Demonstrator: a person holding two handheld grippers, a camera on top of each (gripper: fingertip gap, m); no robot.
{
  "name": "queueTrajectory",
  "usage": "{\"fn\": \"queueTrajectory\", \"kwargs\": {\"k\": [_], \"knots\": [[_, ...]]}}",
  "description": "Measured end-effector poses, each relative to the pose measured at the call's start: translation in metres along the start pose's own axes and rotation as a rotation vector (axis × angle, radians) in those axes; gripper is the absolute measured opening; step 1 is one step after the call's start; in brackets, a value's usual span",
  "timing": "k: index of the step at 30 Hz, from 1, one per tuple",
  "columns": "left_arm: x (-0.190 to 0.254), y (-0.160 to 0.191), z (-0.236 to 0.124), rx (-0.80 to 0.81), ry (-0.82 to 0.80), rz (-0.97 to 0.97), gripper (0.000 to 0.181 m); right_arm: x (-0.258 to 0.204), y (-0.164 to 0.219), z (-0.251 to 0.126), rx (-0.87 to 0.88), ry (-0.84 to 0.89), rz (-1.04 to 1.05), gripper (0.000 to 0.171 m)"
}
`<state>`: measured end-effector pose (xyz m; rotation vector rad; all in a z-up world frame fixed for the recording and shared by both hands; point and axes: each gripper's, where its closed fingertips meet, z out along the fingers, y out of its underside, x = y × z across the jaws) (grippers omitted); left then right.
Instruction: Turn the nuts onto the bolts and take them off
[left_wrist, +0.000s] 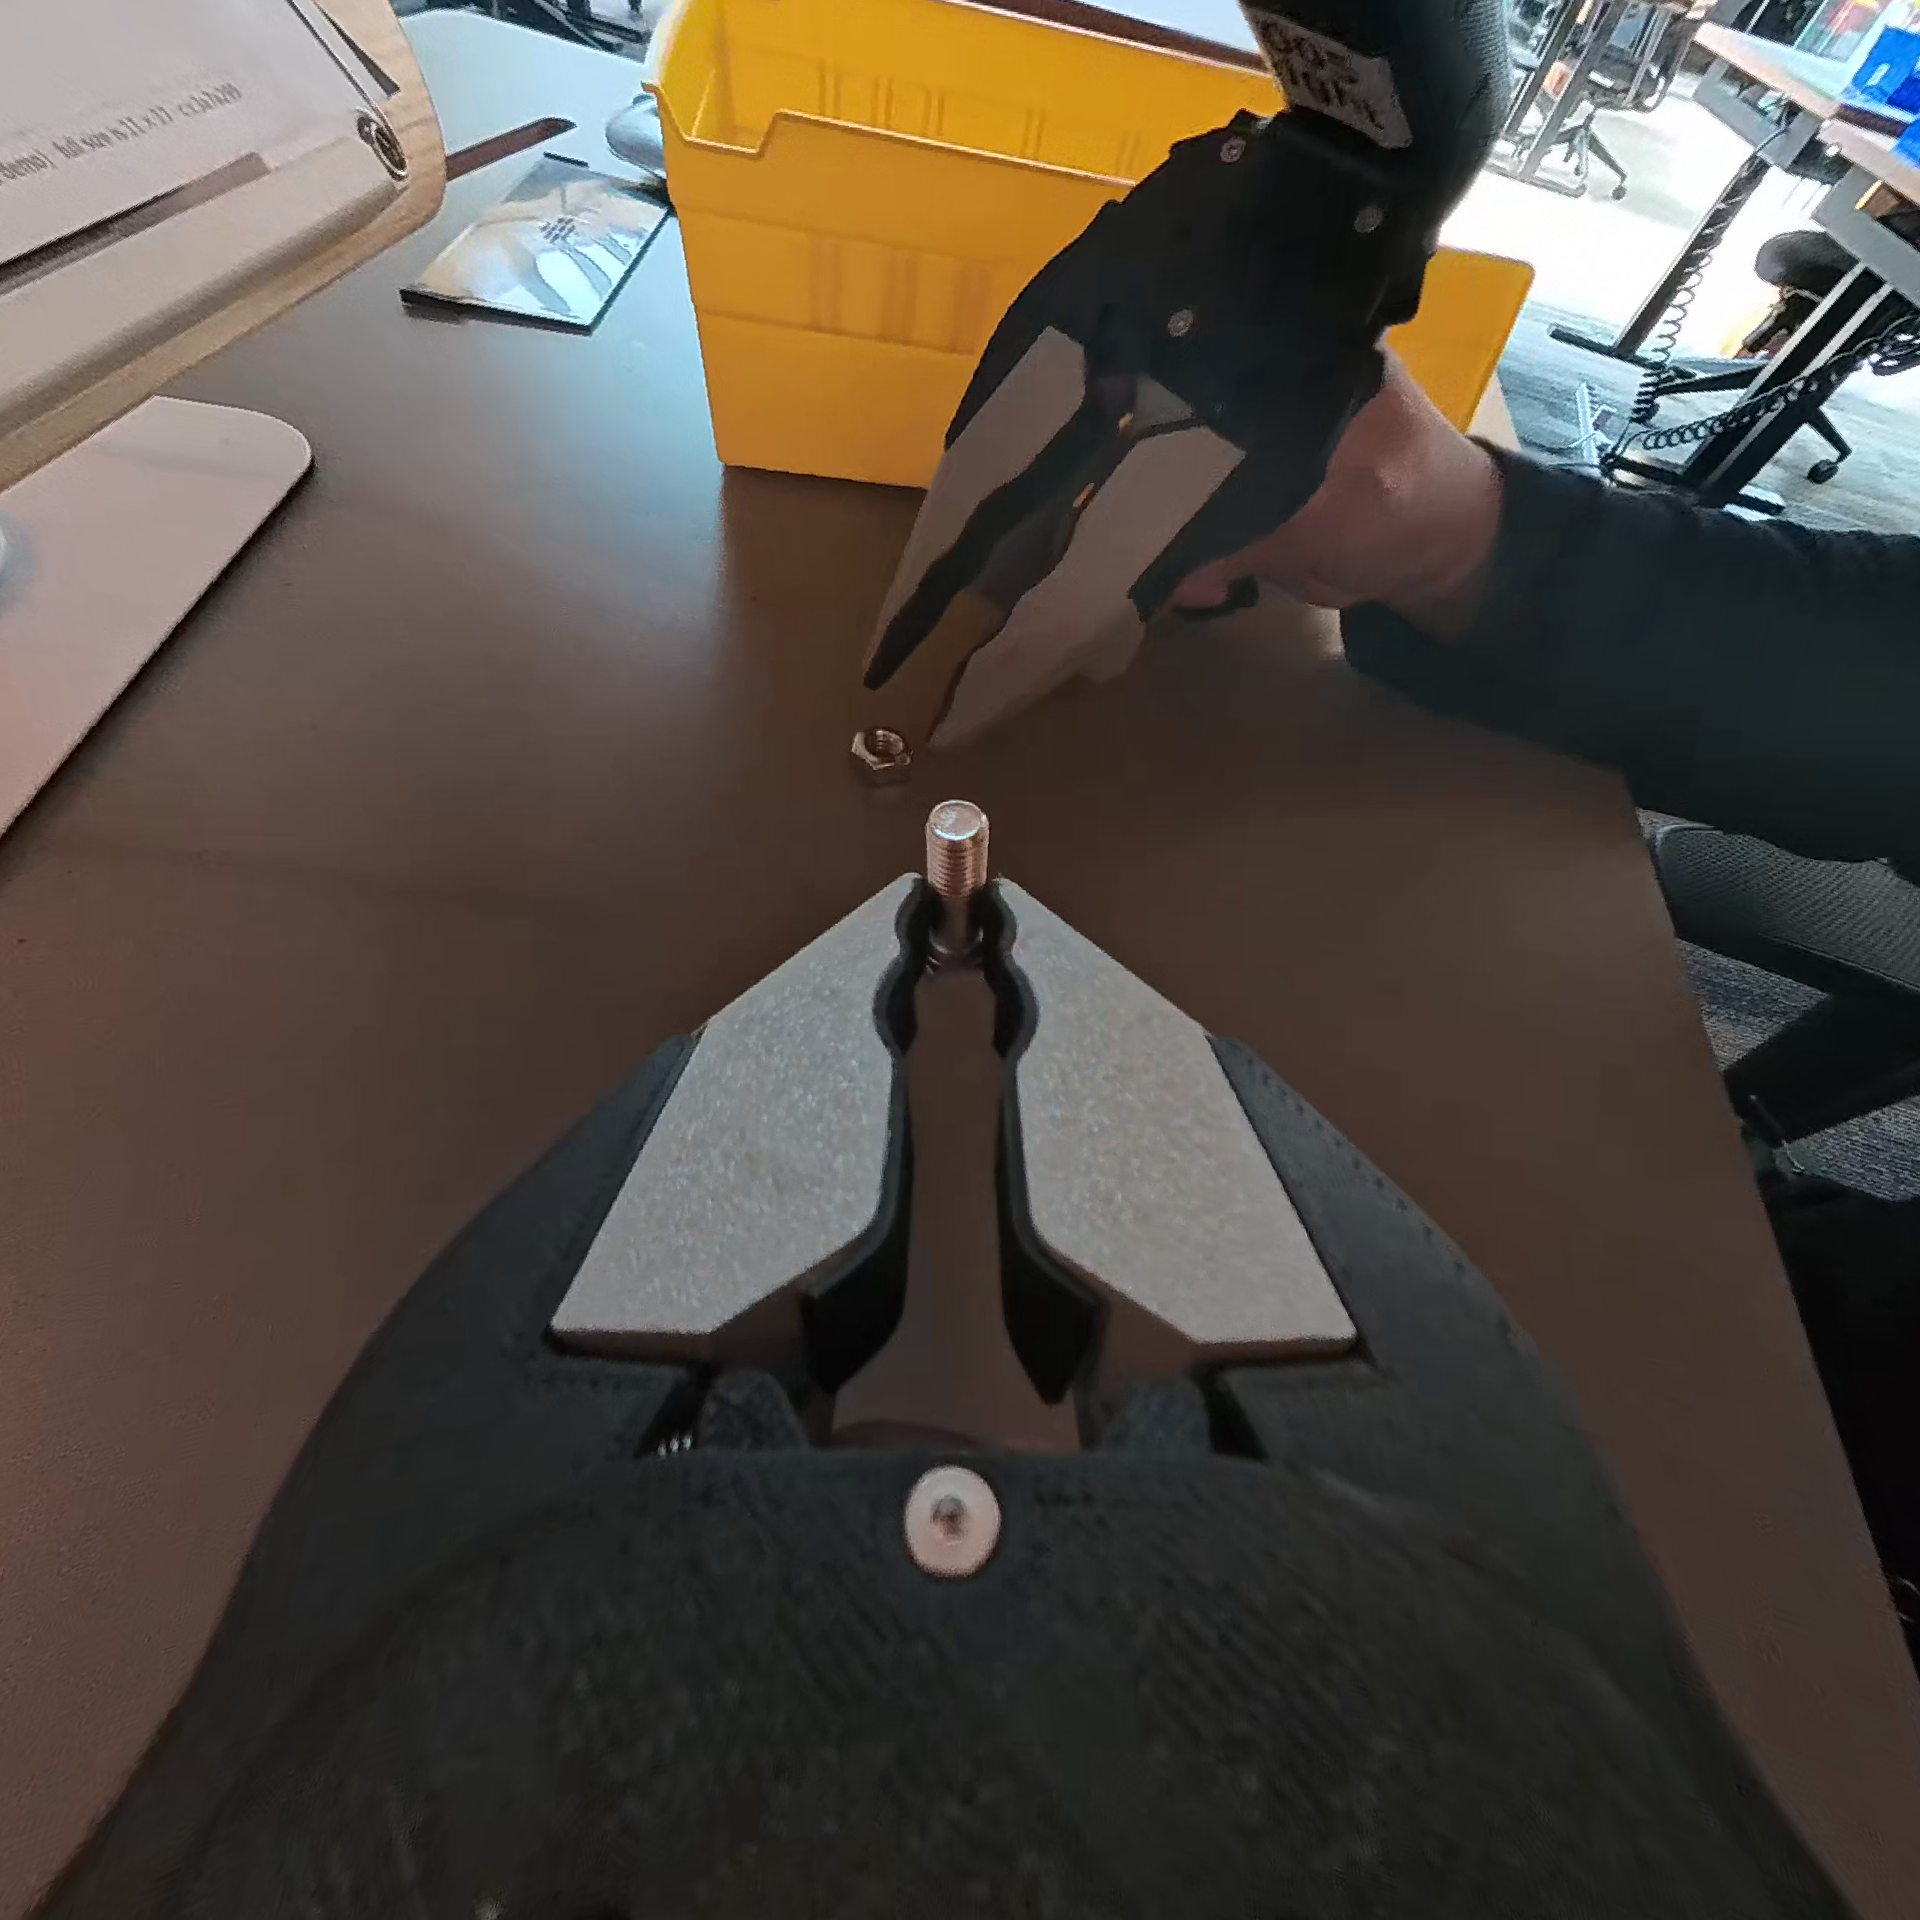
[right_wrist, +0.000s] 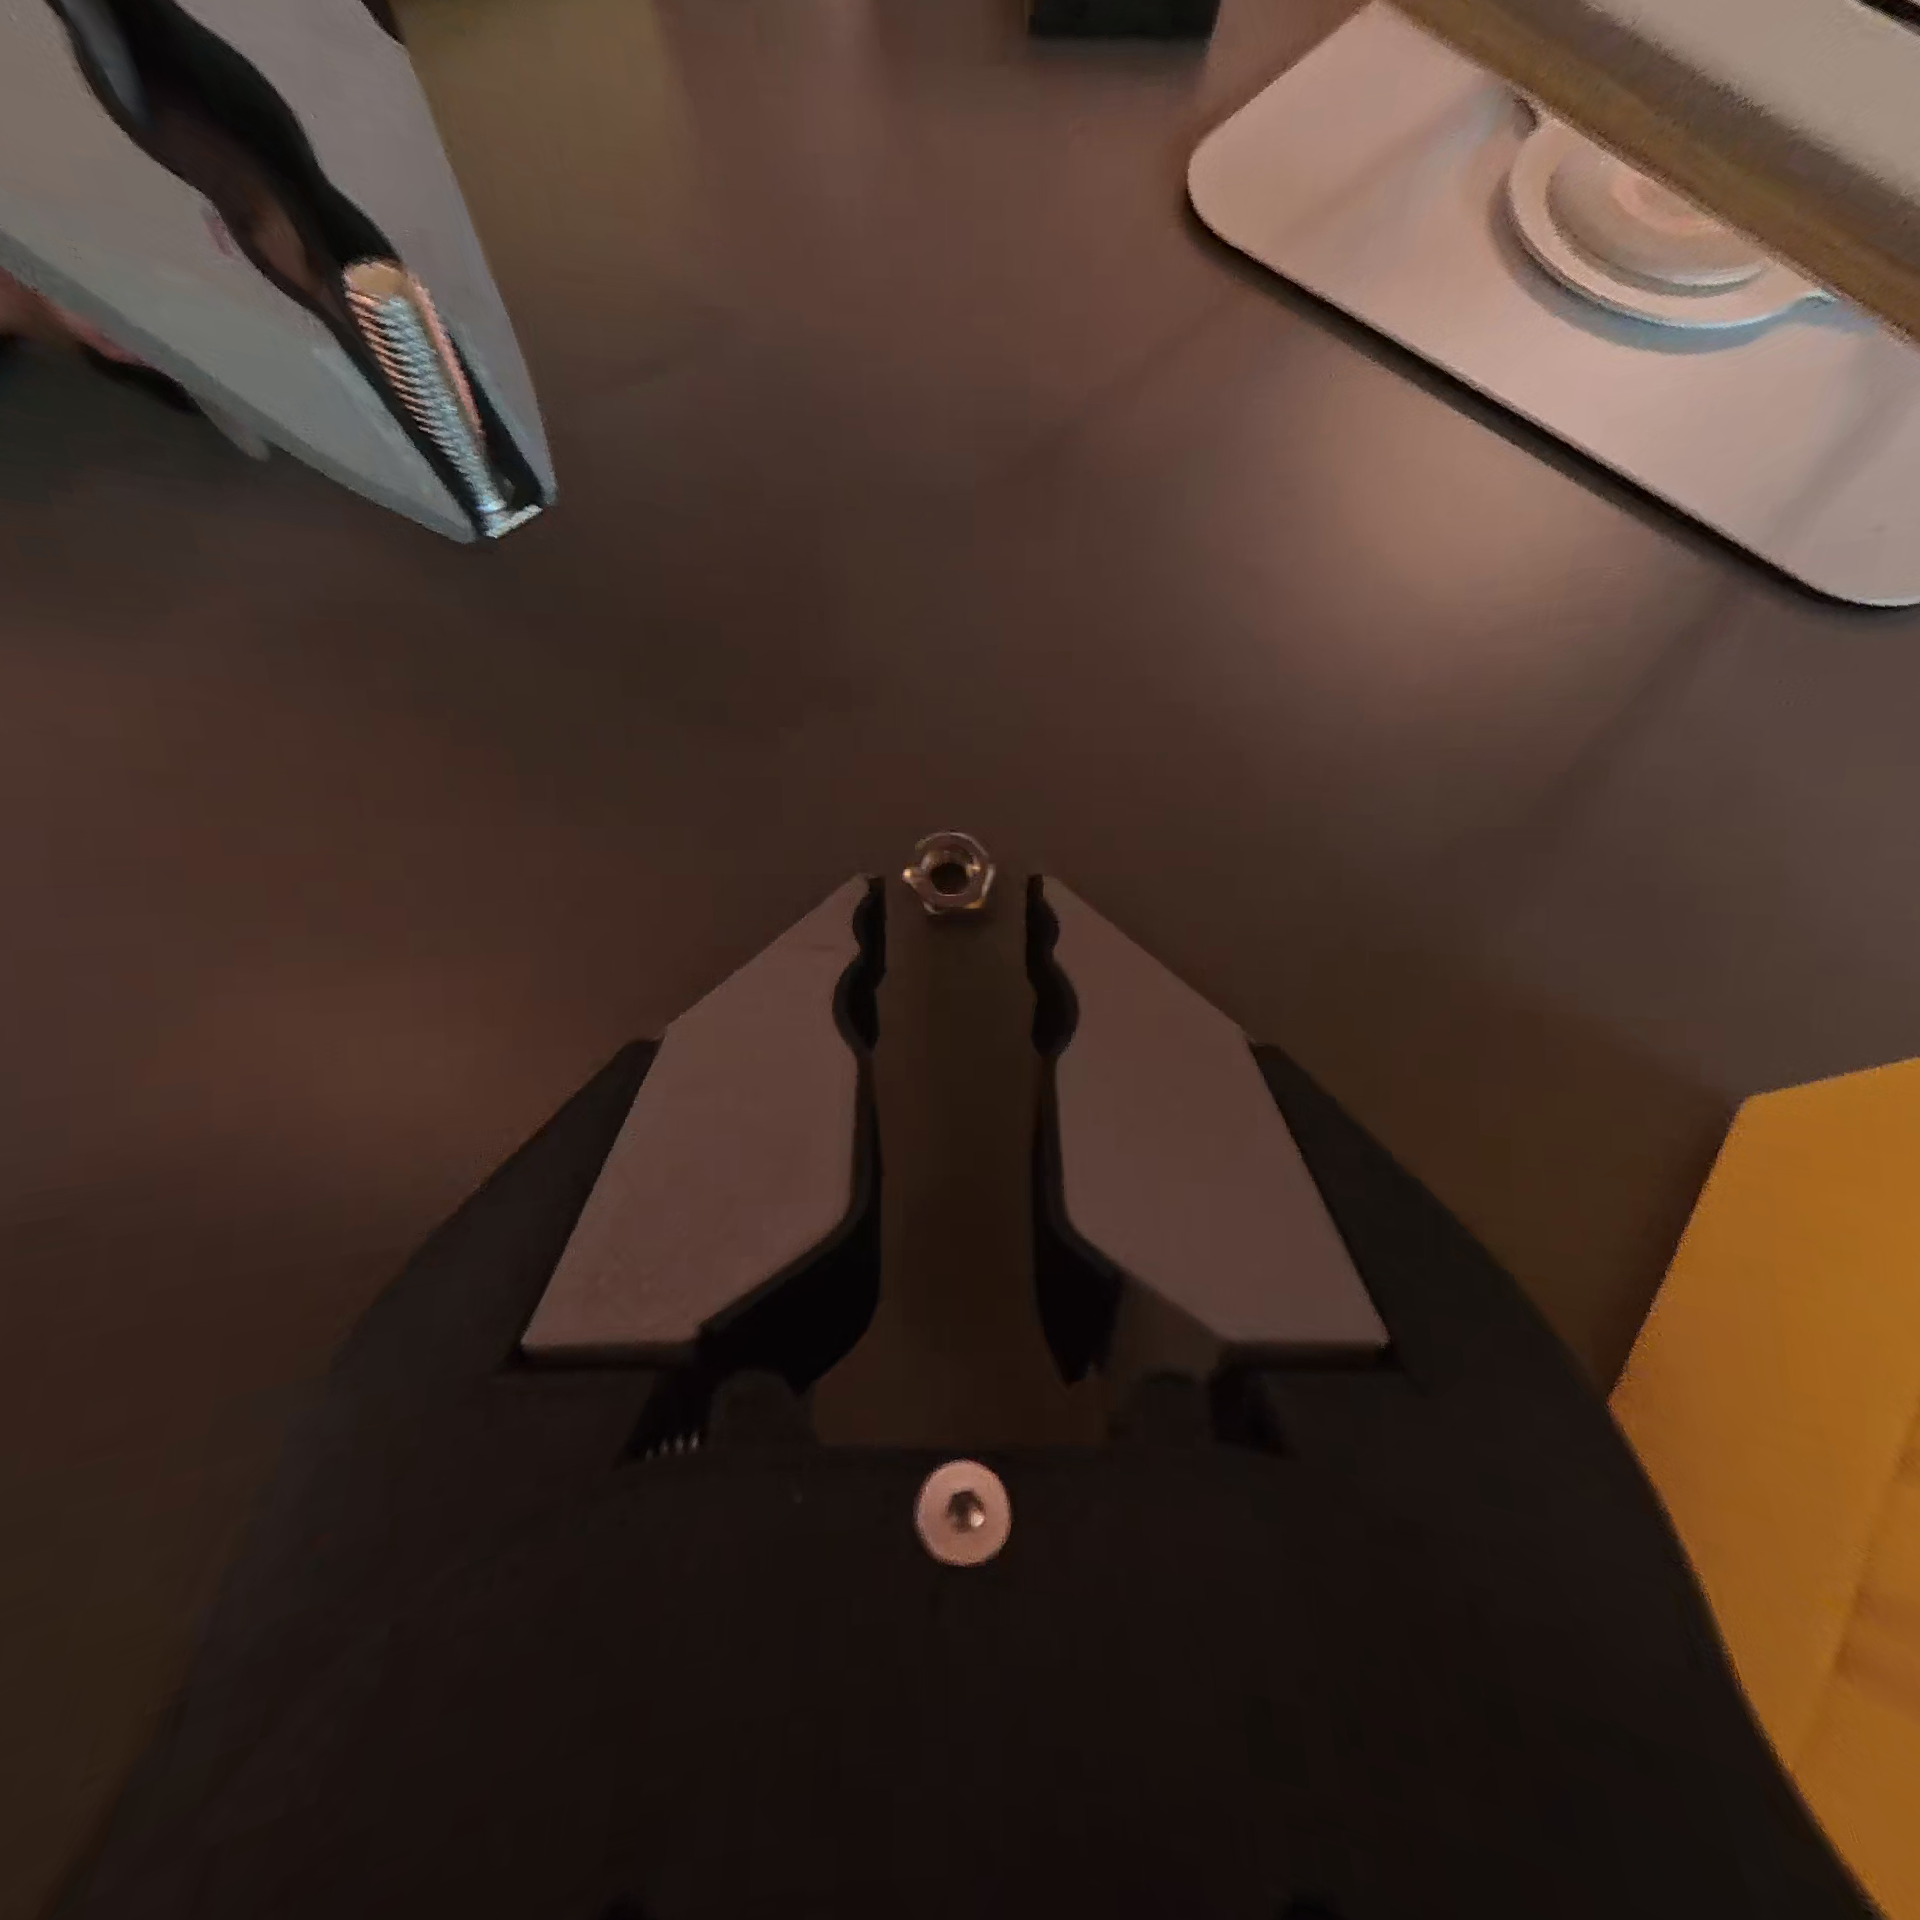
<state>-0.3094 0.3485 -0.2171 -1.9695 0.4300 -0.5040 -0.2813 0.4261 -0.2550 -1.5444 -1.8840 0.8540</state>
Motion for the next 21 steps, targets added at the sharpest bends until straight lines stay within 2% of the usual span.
{"fn": "queueTrajectory", "kwargs": {"k": [10,14,21], "knots": [[-0.0008,0.0021,0.0010,-0.014,-0.007,-0.006,0.008,-0.0035,-0.0069,0.0061,0.014,0.055,0.135,0.022],[0.0000,0.0028,0.0019,-0.021,-0.010,0.005,0.007,0.0031,-0.0016,0.0075,-0.025,0.125,0.119,0.021],[-0.0009,0.0023,0.0017,-0.018,-0.018,0.005,0.007,0.0026,-0.0002,0.0106,-0.029,0.113,0.144,0.021]]}}
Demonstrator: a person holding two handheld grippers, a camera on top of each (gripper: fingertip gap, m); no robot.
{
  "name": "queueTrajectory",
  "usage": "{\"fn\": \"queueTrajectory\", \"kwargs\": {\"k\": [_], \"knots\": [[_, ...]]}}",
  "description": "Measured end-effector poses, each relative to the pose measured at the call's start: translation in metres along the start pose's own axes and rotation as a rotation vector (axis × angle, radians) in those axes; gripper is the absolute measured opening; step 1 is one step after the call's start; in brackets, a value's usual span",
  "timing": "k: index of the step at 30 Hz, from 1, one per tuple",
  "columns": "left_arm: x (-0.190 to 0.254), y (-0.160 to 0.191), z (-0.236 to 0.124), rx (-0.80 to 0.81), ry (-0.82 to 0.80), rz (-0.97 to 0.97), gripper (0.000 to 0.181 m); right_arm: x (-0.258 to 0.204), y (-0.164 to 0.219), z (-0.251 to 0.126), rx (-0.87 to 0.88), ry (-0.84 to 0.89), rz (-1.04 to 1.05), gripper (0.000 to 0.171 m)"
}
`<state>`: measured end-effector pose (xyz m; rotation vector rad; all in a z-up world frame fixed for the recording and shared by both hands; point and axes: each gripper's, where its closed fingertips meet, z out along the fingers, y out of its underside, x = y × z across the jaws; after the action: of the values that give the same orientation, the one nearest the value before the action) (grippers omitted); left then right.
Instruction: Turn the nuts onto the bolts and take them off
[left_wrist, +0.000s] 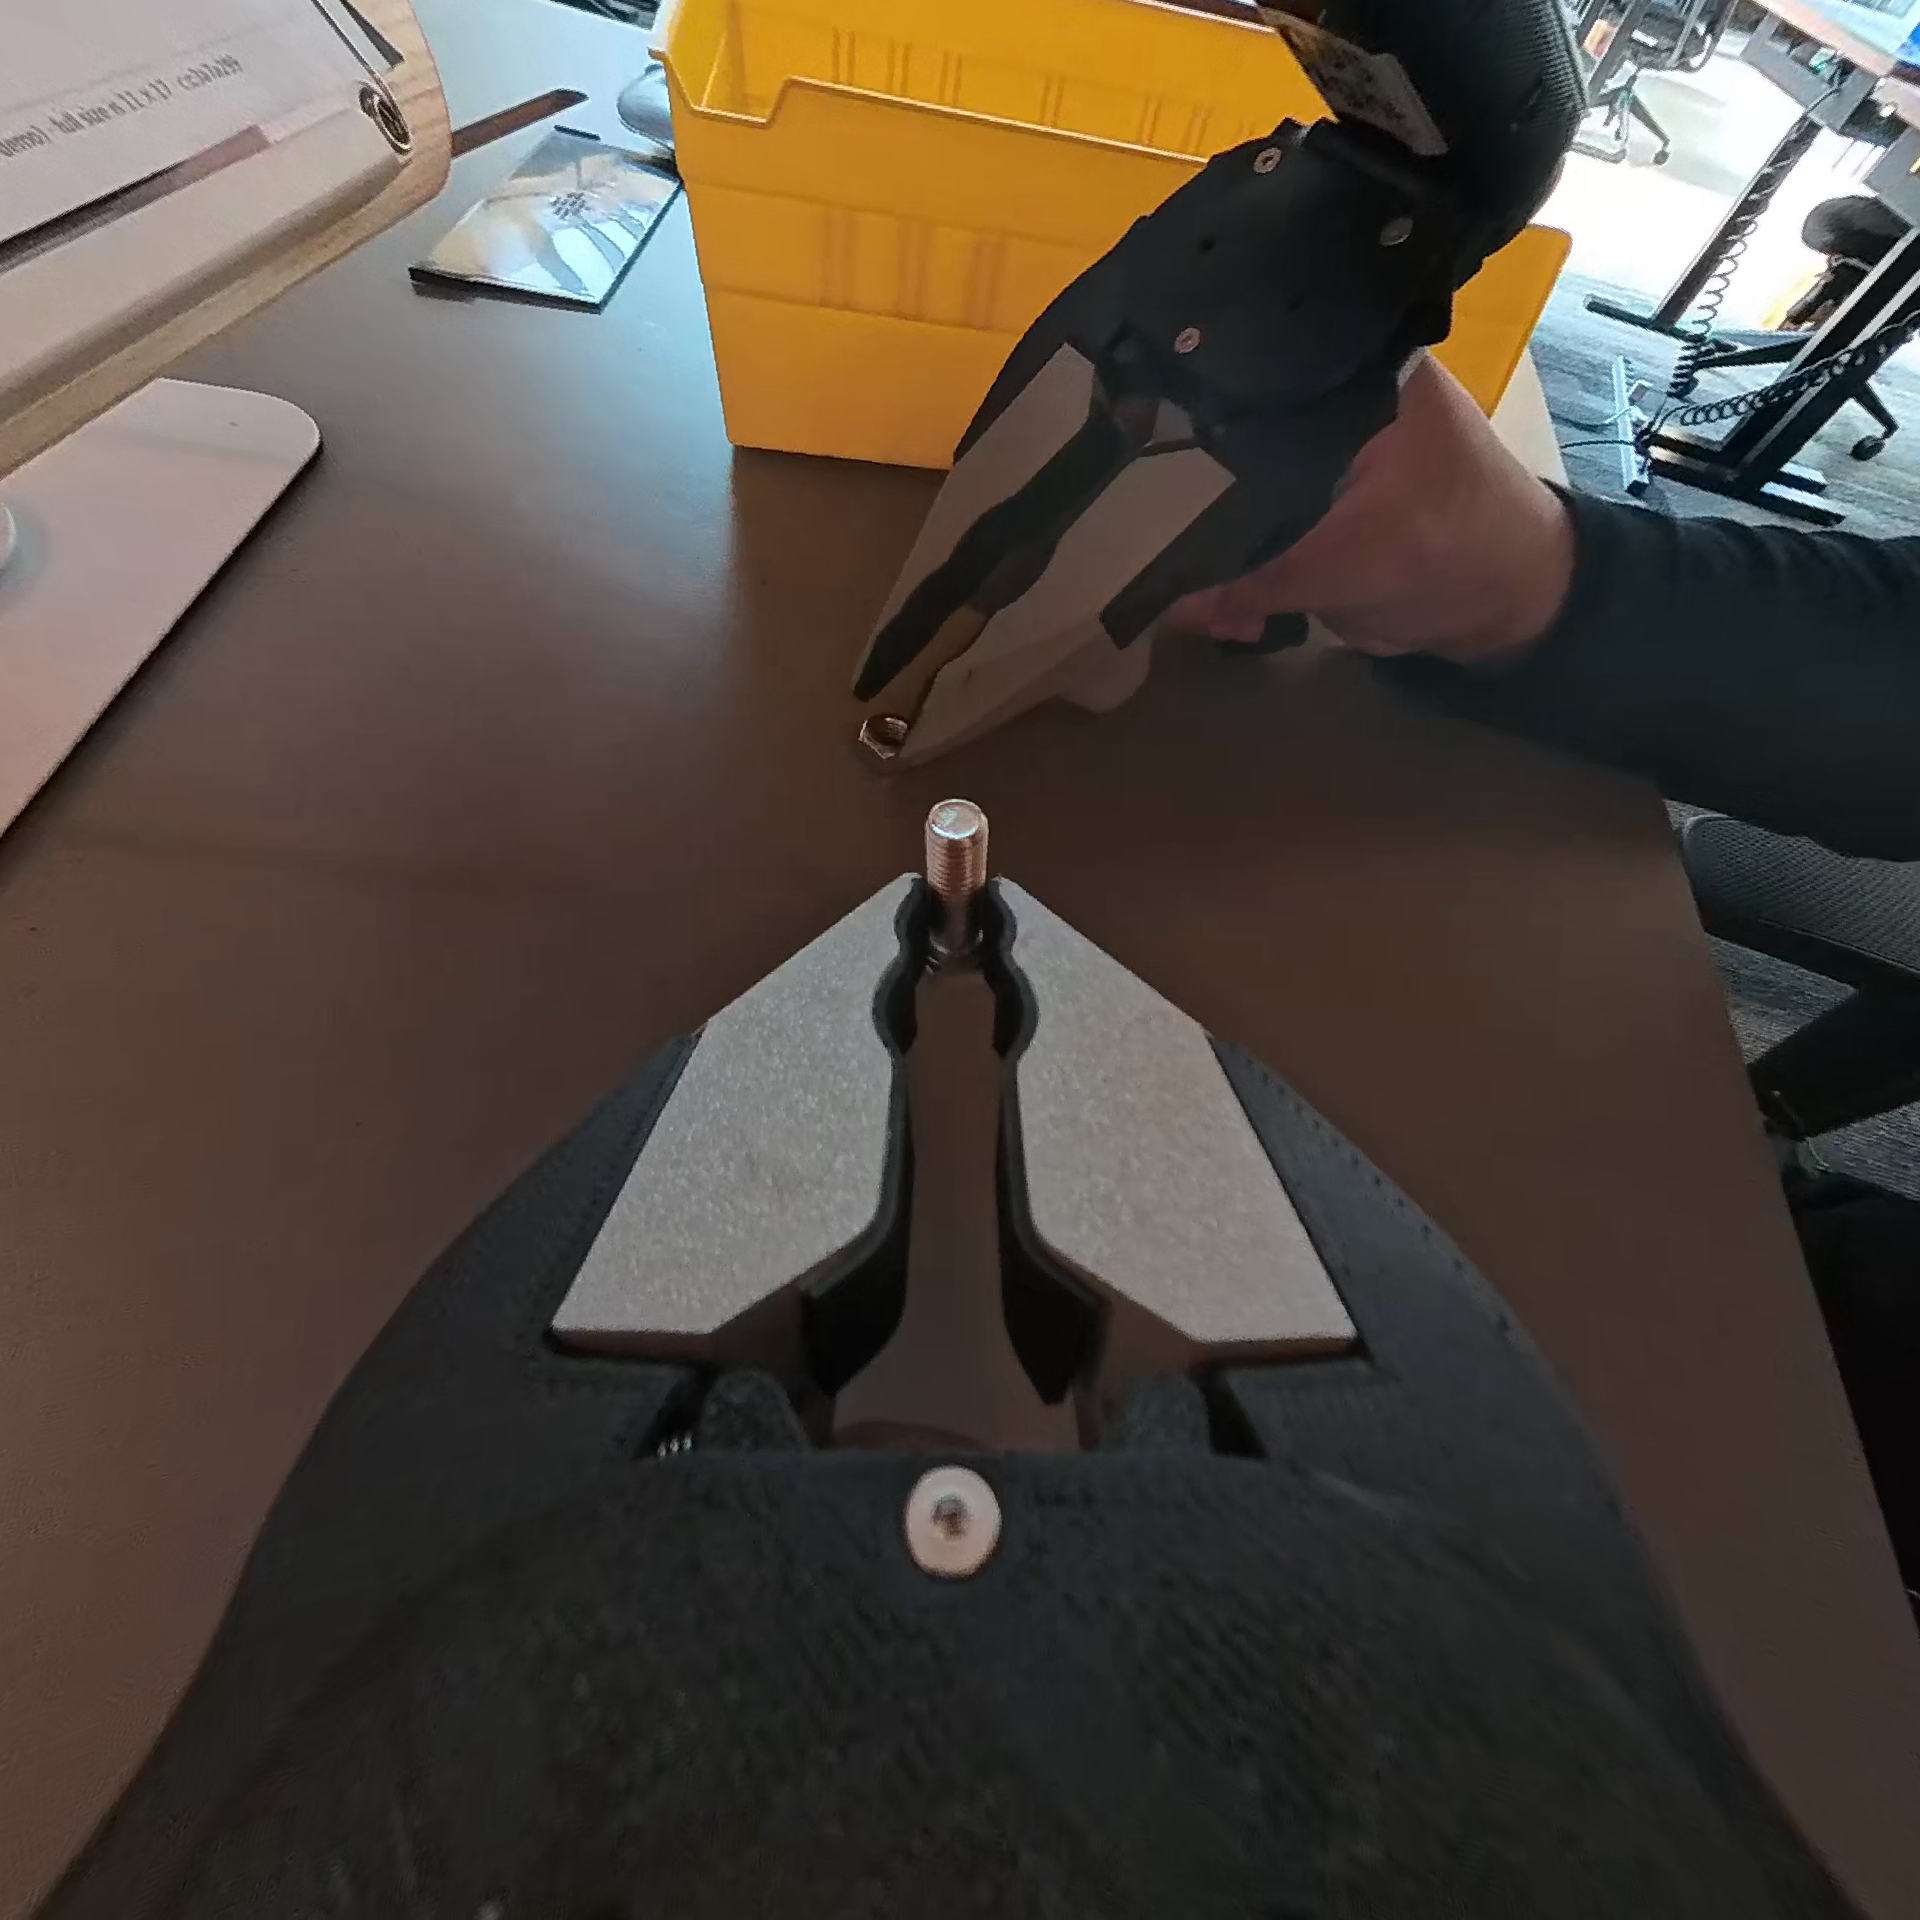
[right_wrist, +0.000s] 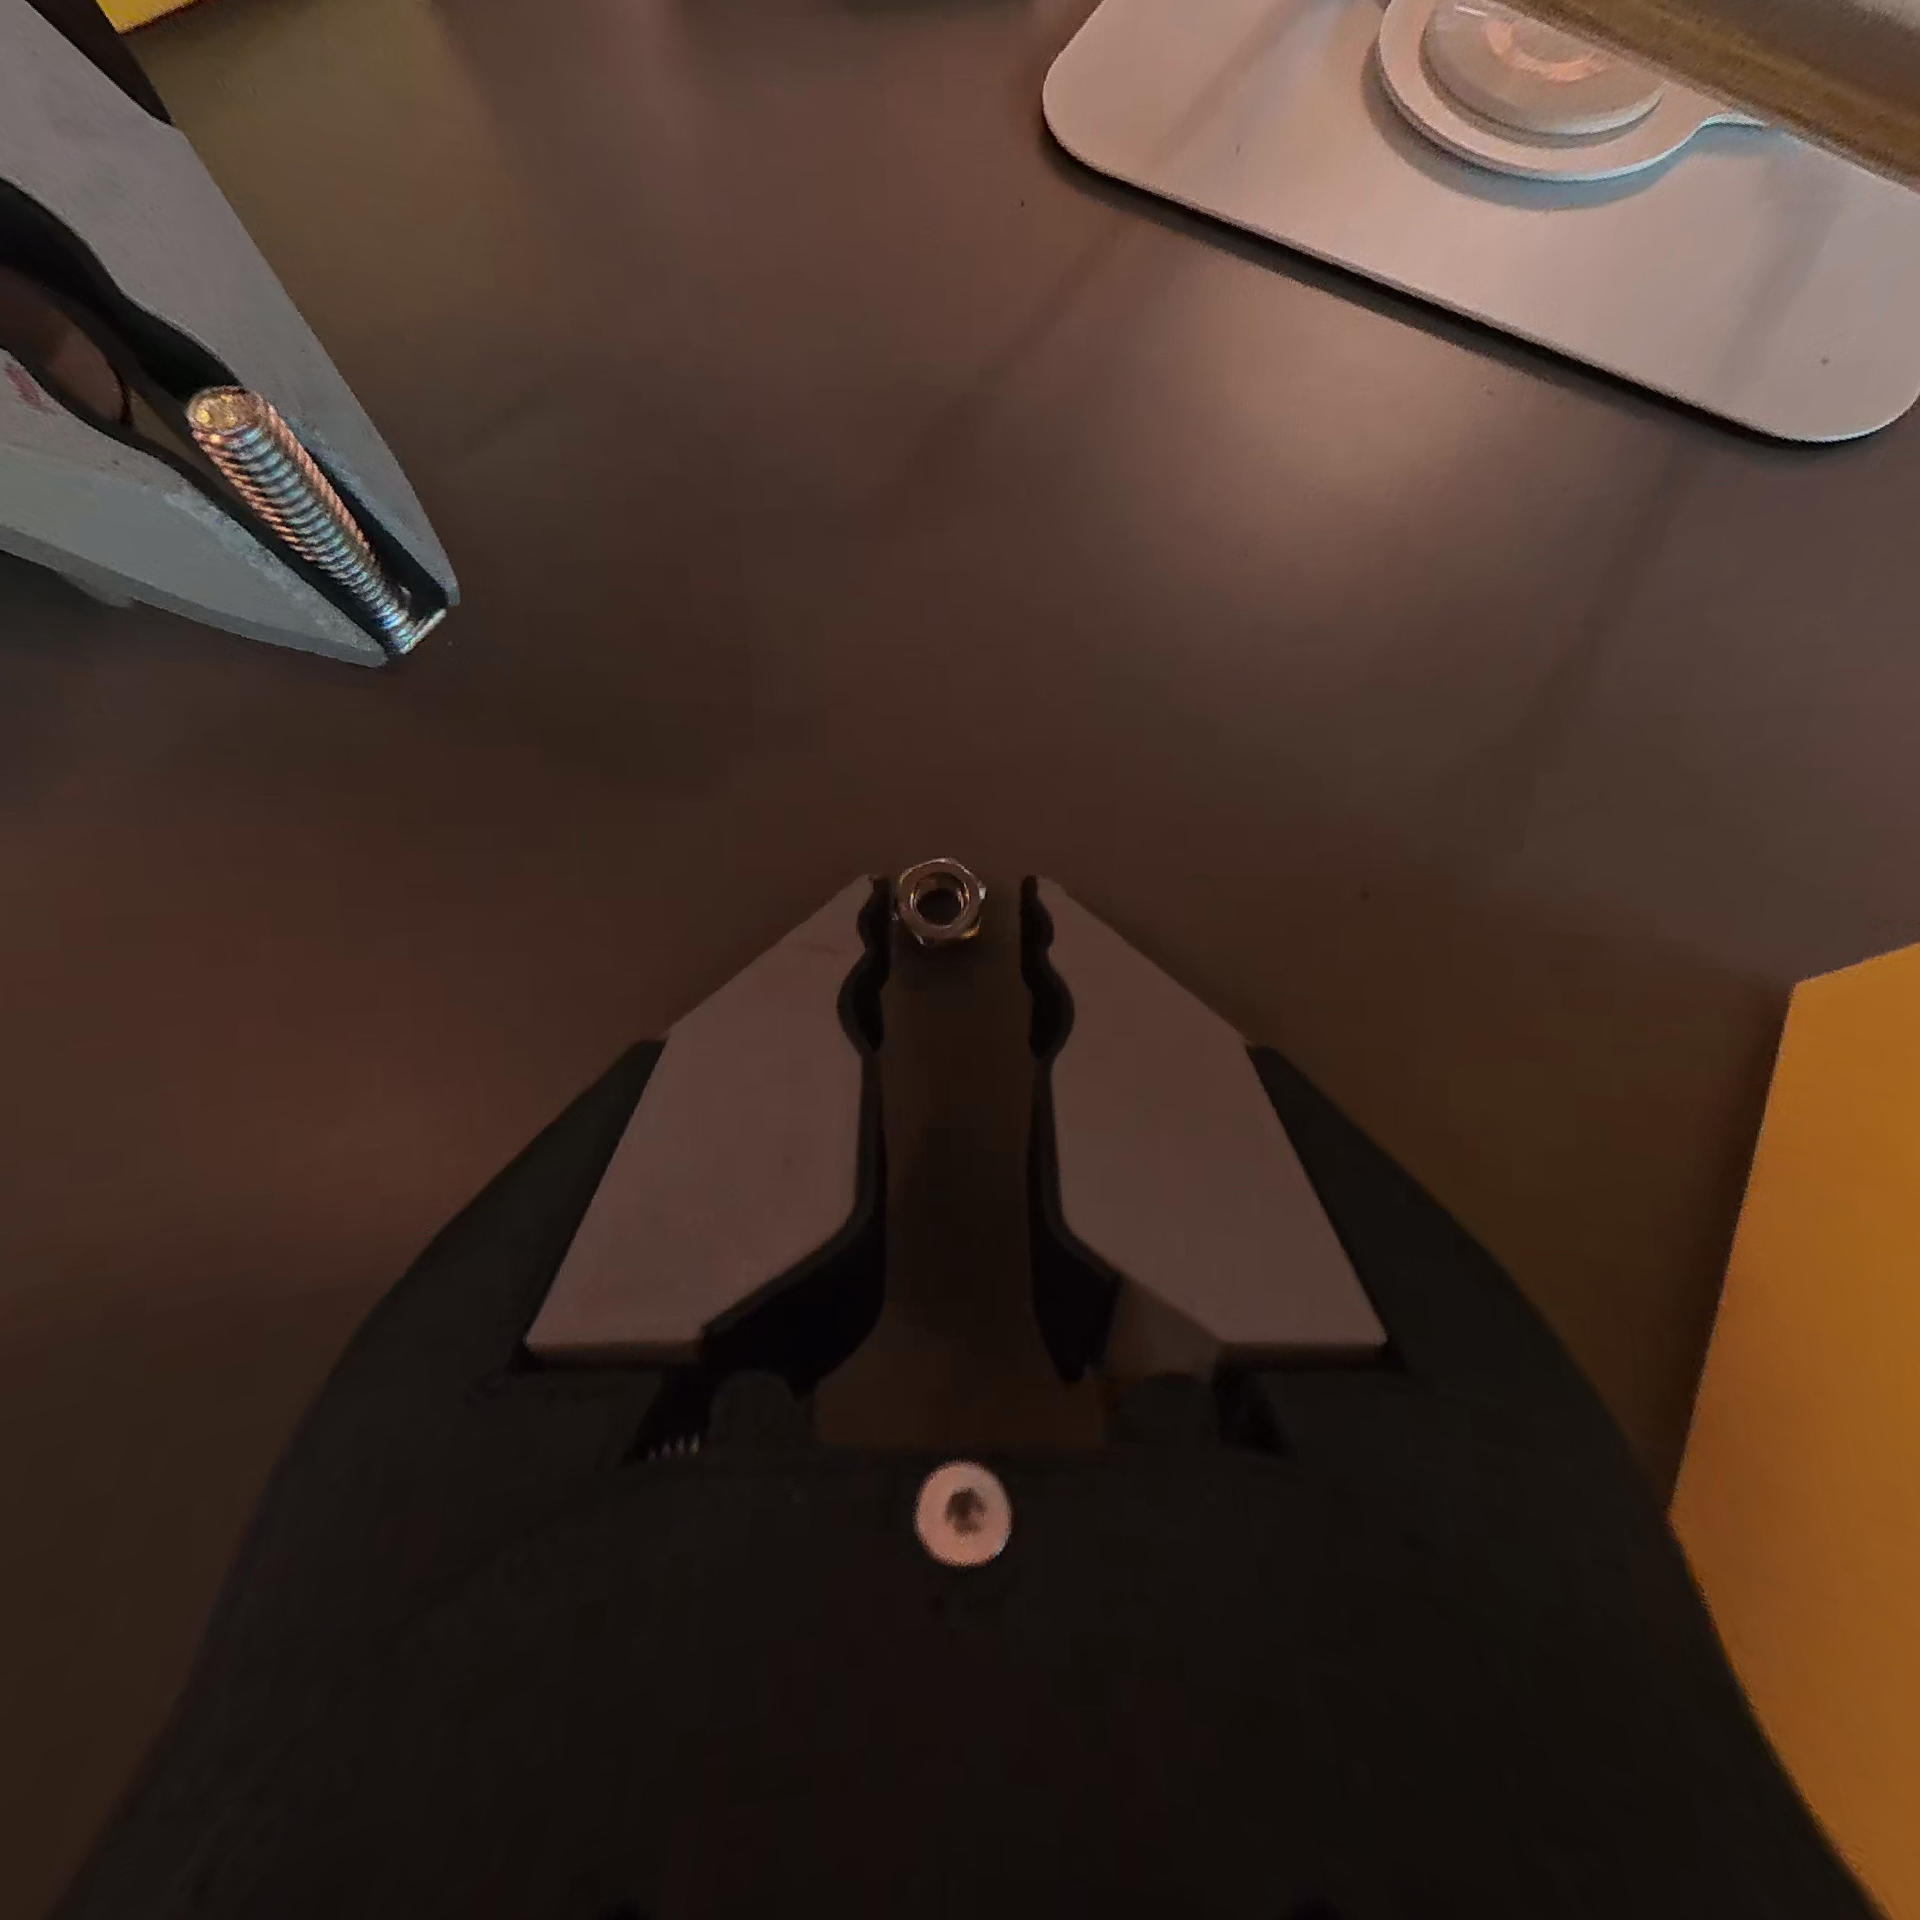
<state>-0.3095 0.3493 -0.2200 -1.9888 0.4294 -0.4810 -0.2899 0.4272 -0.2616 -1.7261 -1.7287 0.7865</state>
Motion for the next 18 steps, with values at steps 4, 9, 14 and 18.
{"fn": "queueTrajectory", "kwargs": {"k": [4,9,14,18], "knots": [[0.0012,0.0008,0.0013,-0.008,-0.001,0.009,0.008,-0.0009,0.0023,0.0027,-0.018,-0.001,-0.001,0.018],[0.0016,0.0009,0.0013,-0.009,0.000,0.010,0.007,0.0004,0.0036,0.0043,-0.032,0.022,-0.022,0.014],[0.0016,0.0010,0.0014,-0.009,-0.001,0.012,0.007,0.0013,0.0037,0.0030,-0.033,0.030,-0.031,0.013],[0.0023,0.0016,0.0021,-0.014,0.001,0.019,0.008,-0.0036,-0.0025,-0.0017,-0.003,0.000,-0.027,0.013]]}}
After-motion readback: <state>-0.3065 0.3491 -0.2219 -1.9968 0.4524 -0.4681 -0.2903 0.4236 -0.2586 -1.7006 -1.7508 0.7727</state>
